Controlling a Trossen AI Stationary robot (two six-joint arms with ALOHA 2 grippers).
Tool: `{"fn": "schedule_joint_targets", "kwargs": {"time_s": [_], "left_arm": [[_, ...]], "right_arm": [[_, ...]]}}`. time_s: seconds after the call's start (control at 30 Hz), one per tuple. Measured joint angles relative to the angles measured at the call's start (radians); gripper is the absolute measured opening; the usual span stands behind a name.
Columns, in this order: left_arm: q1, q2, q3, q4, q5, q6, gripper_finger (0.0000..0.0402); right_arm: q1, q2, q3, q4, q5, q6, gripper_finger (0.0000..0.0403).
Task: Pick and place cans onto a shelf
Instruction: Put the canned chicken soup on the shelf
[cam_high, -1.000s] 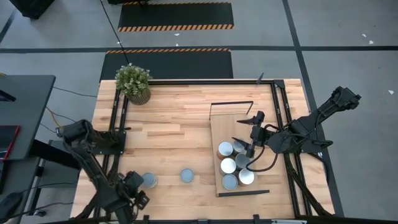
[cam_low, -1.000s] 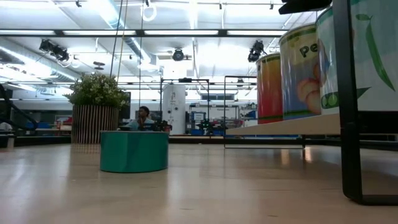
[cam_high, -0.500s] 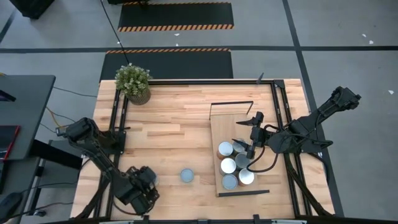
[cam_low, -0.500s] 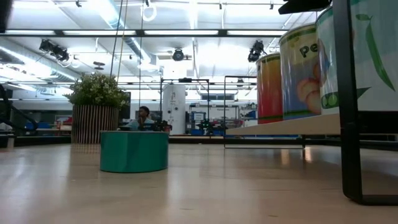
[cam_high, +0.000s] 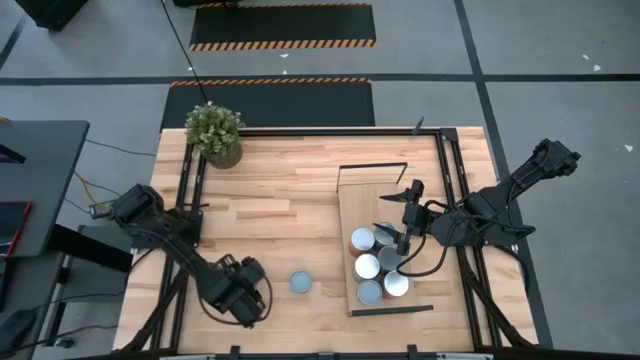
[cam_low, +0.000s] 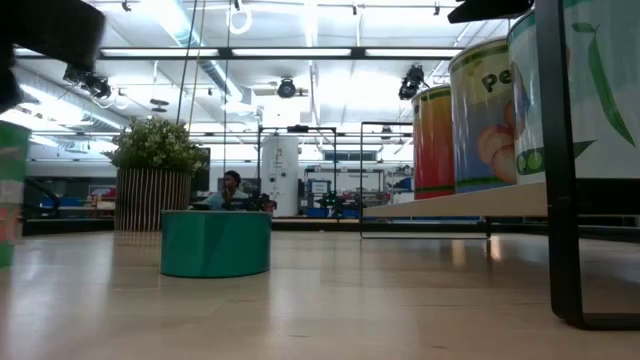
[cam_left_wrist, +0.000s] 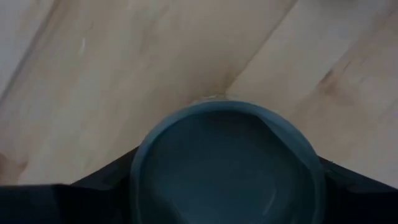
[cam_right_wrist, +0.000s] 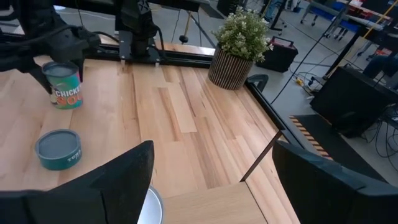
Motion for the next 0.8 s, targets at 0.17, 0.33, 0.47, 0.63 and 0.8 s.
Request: {"fn": "schedule_joint_targets", "kwargs": {"time_s": [0.17,0.33,0.47,0.63,0.8], "left_arm": [[0.089,0.004,0.032,-0.009,0.013,0.182,0.0290],[0.223,0.003,0.114,-0.087,0.005,0.438,0.0291],[0.356,0.003,0.191,-0.140,-0.068,0.681,0.0292],[0.532,0.003,0.283,-0.106,-0.123,0.988,0.0292],[0.686,0.003,0.311,0.112,-0.045,1.251,0.0293]], "right_arm": [[0.000,0.000,0.000,-0.004,0.000,0.008,0.0334],[-0.021,0.000,0.000,-0.048,-0.003,0.009,0.0334],[-0.075,0.000,0.000,-0.066,-0.049,0.004,0.0334],[-0.157,-0.004,0.000,-0.069,-0.078,-0.042,0.0334],[-0.215,-0.012,0.000,-0.069,-0.082,-0.071,0.0334]]}}
